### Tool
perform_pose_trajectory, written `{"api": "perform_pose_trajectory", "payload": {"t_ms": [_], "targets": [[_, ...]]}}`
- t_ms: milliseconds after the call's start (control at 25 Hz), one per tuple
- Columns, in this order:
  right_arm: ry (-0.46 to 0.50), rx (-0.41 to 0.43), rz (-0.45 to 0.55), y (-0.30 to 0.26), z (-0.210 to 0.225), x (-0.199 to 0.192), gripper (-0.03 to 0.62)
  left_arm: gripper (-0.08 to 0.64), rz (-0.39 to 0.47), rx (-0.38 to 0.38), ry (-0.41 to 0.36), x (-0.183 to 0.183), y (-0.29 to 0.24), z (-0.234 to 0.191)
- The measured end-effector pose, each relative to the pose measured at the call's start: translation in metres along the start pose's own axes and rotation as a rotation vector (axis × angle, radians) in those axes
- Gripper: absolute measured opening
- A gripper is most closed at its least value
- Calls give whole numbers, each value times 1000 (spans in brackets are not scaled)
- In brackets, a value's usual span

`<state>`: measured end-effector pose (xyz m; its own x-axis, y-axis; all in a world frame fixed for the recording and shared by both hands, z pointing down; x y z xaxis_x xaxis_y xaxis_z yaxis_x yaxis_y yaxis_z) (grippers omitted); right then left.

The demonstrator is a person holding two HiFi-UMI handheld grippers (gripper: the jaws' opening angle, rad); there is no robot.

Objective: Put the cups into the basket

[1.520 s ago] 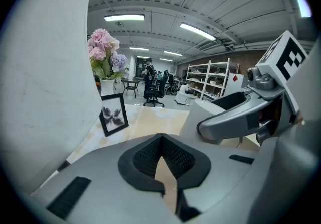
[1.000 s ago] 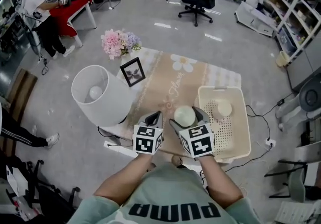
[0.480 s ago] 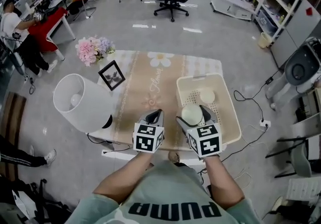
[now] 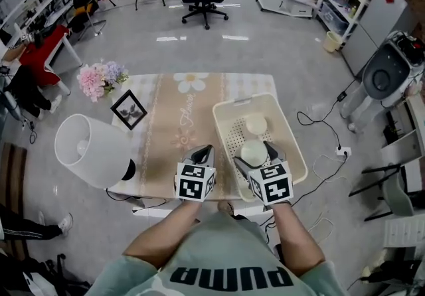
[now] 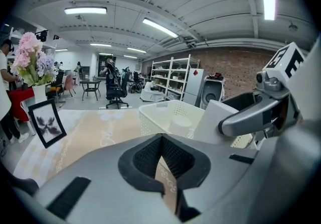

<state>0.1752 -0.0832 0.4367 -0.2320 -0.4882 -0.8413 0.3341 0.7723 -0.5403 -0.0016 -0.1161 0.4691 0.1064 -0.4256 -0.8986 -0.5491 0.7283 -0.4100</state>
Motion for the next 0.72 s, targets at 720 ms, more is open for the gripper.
{"api": "perform_pose_trajectory", "payload": {"t_ms": [720], "targets": [[50,105,-177,-66,14,-43,393,5,-72,67,60,-22,-24,-14]]}}
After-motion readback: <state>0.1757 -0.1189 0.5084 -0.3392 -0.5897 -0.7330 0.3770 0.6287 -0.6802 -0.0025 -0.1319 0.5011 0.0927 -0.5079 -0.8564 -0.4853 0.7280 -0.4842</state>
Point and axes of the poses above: the fingertips, and each gripper's own axes: y backward along the fingers, z to its right, x out of its top, the point moved 8 cm from there along y, backward along the fingers, and after that the axes turned 5 degrees about z, right-handed, at the moved point
